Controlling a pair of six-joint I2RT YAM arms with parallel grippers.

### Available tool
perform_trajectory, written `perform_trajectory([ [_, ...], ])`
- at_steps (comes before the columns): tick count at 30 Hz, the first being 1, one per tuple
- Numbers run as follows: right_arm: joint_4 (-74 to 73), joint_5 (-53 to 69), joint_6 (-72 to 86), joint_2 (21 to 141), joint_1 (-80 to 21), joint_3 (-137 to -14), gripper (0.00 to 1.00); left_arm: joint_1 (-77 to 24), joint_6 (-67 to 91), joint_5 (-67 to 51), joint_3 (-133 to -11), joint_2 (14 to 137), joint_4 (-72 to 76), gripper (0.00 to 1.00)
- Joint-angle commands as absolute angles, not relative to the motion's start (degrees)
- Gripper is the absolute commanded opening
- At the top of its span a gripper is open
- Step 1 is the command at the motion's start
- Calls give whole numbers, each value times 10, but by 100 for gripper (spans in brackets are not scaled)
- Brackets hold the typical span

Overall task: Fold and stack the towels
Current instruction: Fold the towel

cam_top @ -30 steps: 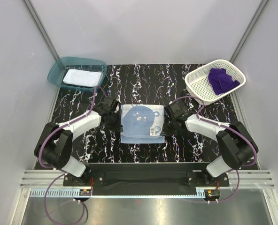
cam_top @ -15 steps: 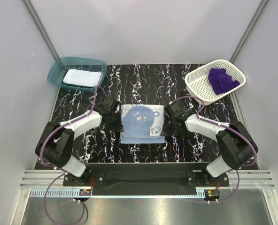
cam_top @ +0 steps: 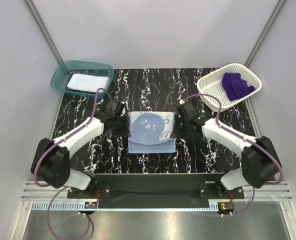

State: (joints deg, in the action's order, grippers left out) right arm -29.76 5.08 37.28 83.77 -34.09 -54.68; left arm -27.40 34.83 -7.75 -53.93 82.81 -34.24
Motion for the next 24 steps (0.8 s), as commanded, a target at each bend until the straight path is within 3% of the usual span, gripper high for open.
perform_trajectory([
  [1, -325, 58, 358, 788, -347, -537, 0, -282, 367, -76, -530, 766, -356, 0],
  [9, -183, 89, 395, 788, -346, -382, 0, -293, 421, -121, -346, 749, -216, 0],
  [20, -181, 68, 394, 797, -347, -368, 1, -294, 404, -100, -355, 773, -227, 0],
  [21, -185, 69, 394, 796, -346, -369, 9, -294, 403, -100, -359, 776, -236, 9],
  [24, -208, 56, 395, 780, -347, -383, 23, -294, 391, -85, -389, 766, -276, 41],
])
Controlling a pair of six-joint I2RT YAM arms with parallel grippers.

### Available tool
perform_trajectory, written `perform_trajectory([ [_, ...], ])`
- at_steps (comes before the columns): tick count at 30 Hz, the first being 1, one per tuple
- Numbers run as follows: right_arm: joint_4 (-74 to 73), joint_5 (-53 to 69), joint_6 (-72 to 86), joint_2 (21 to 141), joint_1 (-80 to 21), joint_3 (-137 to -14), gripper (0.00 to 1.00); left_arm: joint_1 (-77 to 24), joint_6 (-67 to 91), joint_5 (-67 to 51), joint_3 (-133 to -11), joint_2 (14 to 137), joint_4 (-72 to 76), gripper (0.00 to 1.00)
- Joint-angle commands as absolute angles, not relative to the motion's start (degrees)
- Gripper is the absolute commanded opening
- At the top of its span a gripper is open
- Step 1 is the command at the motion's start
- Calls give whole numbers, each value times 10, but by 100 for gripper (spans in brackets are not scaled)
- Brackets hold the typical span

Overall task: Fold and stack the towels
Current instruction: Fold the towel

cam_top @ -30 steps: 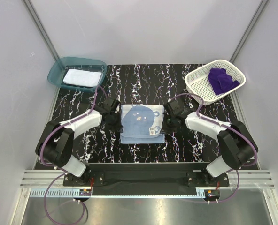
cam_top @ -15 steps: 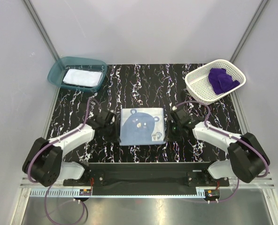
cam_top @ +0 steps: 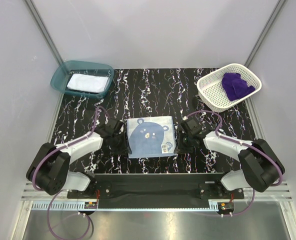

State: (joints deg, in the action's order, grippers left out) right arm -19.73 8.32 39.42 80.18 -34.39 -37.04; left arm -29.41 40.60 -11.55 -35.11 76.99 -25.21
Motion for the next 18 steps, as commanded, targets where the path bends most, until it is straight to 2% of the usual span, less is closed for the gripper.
perform_trajectory([
  [1, -234, 49, 390, 775, -346, -391, 30, -293, 387, -66, -402, 762, -289, 45],
  [4, -275, 22, 368, 757, -346, -439, 33, -280, 349, -27, -484, 764, -333, 48],
  [7, -274, 12, 329, 784, -345, -510, 29, -254, 316, -74, -558, 797, -306, 47],
  [12, -248, 43, 260, 927, -342, -653, 26, -235, 294, -134, -638, 925, -258, 41],
  [18, -266, 7, 207, 1079, -316, -783, 23, -220, 291, -133, -706, 1043, -249, 38],
])
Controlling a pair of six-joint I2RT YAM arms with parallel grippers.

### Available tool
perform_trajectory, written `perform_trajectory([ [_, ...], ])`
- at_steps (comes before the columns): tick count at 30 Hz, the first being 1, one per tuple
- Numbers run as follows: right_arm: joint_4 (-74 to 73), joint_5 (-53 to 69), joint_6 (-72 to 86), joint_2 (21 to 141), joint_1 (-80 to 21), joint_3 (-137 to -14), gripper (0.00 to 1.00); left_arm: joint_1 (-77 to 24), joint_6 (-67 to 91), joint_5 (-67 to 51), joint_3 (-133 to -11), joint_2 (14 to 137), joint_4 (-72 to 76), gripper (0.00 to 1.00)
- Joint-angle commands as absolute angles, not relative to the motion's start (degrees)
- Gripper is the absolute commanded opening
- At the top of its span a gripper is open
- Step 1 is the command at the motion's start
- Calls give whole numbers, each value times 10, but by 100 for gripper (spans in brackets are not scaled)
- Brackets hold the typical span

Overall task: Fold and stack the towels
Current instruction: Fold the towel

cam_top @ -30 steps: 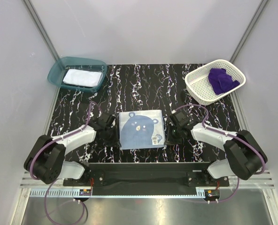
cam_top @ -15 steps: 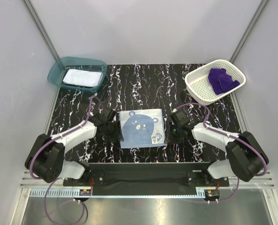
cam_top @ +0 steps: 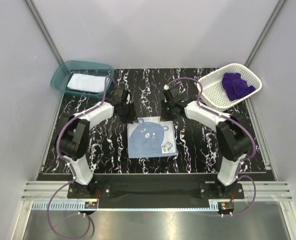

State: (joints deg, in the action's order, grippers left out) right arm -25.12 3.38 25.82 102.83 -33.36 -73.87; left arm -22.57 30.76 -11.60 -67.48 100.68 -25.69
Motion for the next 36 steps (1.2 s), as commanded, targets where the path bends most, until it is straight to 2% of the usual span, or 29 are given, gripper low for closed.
perform_trajectory([
  [1, -264, 10, 207, 1092, -309, -790, 22, -215, 290, -126, -713, 1055, -249, 38],
  [10, -198, -10, 205, 1131, -254, -754, 21, -196, 258, -88, -773, 1134, -252, 39],
  [17, -212, 70, 178, 1135, -243, -763, 22, -194, 186, -109, -830, 1143, -316, 43],
  [23, -275, 176, 112, 1117, -209, -820, 30, -172, 76, -100, -880, 1142, -367, 50],
  [26, -300, 250, 72, 1140, -176, -841, 38, -166, 37, -90, -906, 1155, -390, 51],
  [31, -337, 272, -13, 1180, -163, -889, 53, -152, -19, -140, -939, 1177, -403, 57],
  [36, -363, 337, -50, 1220, -132, -939, 57, -142, -55, -198, -968, 1215, -430, 57],
])
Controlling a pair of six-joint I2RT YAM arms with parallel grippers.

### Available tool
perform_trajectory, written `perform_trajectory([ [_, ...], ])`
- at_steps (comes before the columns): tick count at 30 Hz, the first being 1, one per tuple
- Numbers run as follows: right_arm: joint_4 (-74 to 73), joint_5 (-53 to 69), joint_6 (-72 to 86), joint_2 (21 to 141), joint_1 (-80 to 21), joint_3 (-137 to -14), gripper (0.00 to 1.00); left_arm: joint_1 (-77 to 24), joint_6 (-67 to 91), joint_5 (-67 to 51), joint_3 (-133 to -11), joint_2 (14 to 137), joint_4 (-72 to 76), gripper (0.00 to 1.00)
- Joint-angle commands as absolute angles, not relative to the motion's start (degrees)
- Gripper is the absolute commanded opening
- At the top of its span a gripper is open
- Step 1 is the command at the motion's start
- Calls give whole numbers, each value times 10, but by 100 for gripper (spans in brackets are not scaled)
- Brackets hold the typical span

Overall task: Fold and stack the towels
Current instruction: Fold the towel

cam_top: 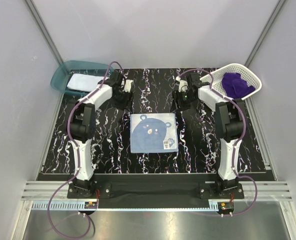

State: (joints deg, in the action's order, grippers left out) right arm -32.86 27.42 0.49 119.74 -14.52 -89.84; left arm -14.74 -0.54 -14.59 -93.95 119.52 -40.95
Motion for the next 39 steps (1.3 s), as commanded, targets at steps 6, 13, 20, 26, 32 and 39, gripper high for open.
perform_trajectory([
  [6, -431, 377, -116, 1288, -128, -1013, 53, -134, -85, -251, -957, 1233, -425, 56],
  [13, -444, 400, -138, 1320, -112, -1041, 44, -134, -105, -269, -970, 1262, -427, 51],
  [20, -446, 409, -148, 1334, -105, -1050, 29, -132, -117, -261, -995, 1286, -431, 47],
  [26, -453, 414, -149, 1342, -100, -1062, 16, -132, -126, -287, -1009, 1296, -439, 34],
  [32, -460, 410, -151, 1347, -93, -1067, 5, -132, -134, -304, -1025, 1306, -449, 10],
  [39, -461, 415, -152, 1347, -91, -1063, 0, -129, -133, -263, -1049, 1277, -468, 45],
])
